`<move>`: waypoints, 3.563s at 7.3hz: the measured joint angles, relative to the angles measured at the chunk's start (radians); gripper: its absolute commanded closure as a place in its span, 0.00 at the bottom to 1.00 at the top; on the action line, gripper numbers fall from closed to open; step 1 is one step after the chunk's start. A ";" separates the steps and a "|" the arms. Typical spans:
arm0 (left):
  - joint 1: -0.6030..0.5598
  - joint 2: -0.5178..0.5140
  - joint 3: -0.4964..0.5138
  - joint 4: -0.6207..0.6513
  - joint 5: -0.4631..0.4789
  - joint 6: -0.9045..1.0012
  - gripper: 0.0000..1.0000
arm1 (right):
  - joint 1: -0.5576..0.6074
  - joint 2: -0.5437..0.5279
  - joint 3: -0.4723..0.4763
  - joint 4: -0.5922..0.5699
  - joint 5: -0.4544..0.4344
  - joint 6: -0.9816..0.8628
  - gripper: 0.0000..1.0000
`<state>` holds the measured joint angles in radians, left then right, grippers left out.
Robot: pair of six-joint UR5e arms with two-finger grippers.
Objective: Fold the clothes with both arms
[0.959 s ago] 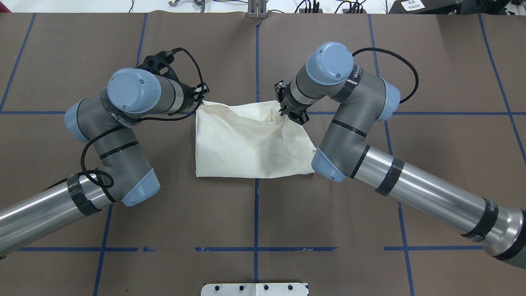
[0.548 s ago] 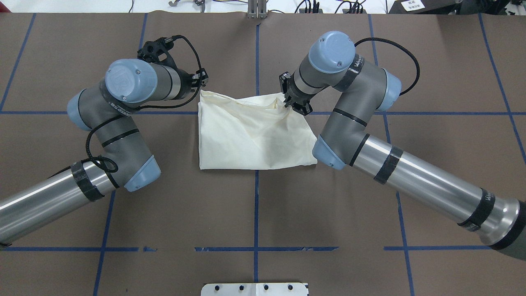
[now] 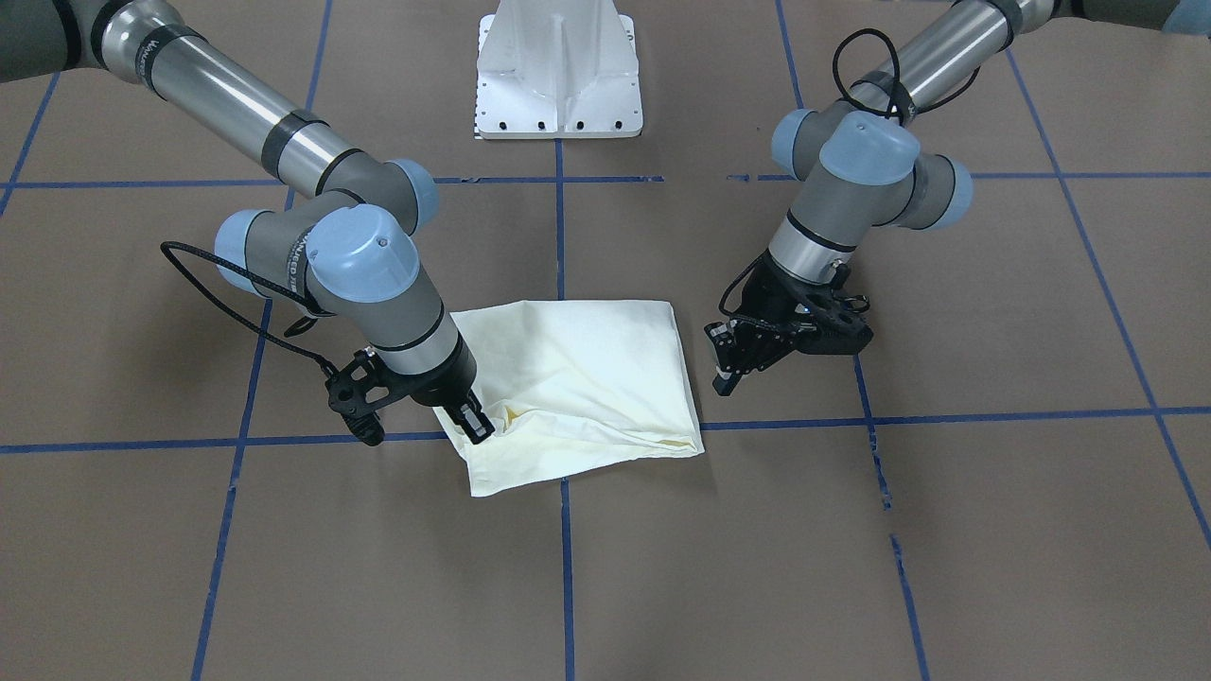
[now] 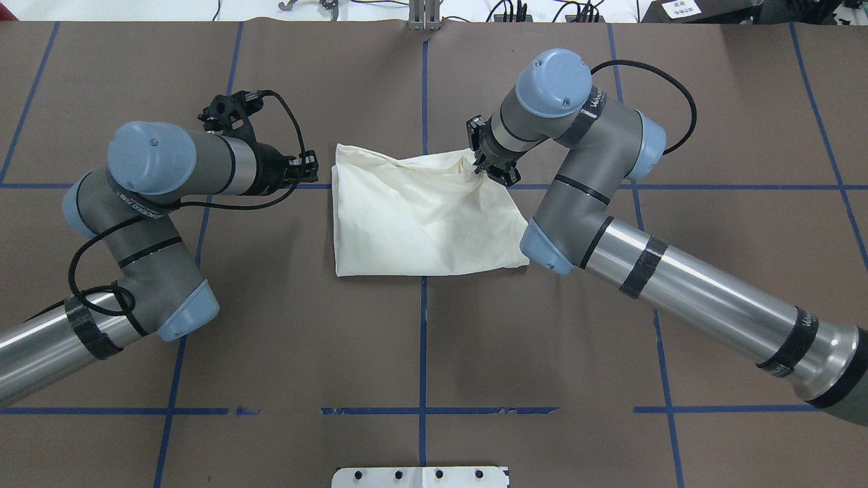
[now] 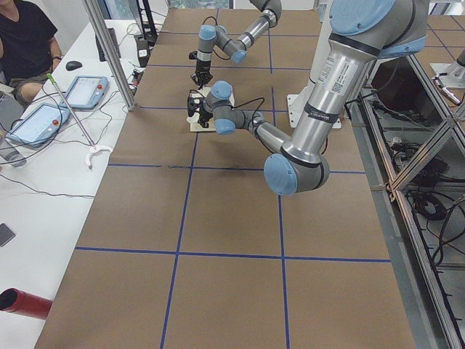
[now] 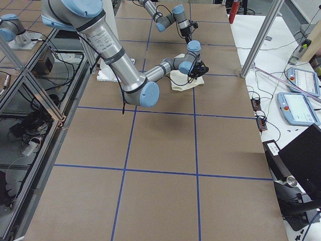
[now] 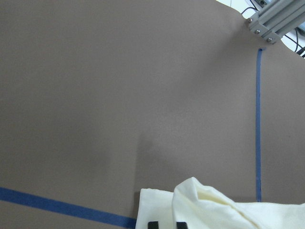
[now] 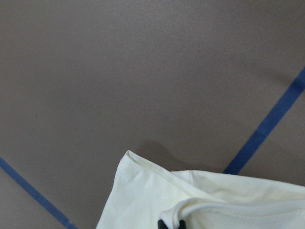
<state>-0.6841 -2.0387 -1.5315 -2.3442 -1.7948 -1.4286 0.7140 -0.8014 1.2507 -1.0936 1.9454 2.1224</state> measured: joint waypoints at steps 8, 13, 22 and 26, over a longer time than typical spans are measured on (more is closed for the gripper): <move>0.157 0.010 0.074 -0.249 -0.085 0.077 1.00 | 0.001 0.001 0.000 0.002 0.007 0.001 1.00; 0.168 0.023 0.078 -0.336 -0.306 0.084 1.00 | 0.001 -0.005 -0.002 0.001 0.004 -0.002 0.65; 0.109 0.000 -0.066 -0.160 -0.211 -0.092 1.00 | 0.097 -0.058 0.106 -0.004 0.149 -0.212 0.08; 0.090 -0.015 -0.054 -0.097 -0.148 -0.076 1.00 | -0.060 -0.055 0.150 -0.005 0.039 -0.232 1.00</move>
<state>-0.5939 -2.0537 -1.5853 -2.4411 -1.9426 -1.5043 0.6543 -0.8567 1.4002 -1.0988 1.9847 1.8901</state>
